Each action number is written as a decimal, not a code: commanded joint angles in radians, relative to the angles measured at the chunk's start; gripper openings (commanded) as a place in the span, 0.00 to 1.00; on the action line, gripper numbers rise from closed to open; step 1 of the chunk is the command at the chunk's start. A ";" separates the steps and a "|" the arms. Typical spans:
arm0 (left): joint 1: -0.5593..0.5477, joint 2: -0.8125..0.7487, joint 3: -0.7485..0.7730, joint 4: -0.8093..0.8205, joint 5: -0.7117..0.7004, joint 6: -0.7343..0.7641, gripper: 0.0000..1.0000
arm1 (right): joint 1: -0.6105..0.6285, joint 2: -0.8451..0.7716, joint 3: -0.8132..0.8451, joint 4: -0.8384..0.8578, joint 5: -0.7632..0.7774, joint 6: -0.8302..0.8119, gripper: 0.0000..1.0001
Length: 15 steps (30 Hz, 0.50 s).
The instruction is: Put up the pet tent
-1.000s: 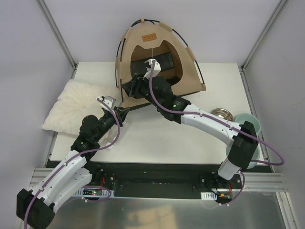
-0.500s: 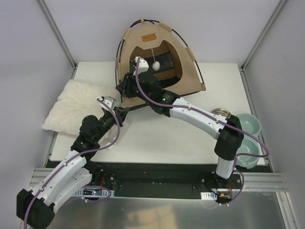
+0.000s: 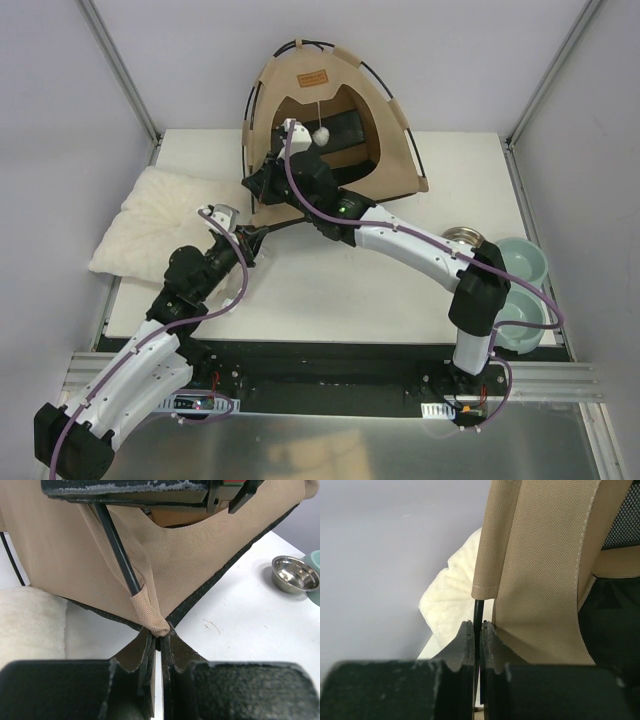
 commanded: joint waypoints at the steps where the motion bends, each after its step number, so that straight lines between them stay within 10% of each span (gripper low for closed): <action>1: -0.007 -0.039 -0.007 0.028 -0.022 -0.031 0.00 | -0.018 -0.047 -0.019 0.031 0.154 -0.022 0.00; 15: -0.007 -0.071 -0.022 0.015 -0.110 -0.042 0.00 | -0.023 -0.079 -0.082 0.073 0.119 -0.014 0.00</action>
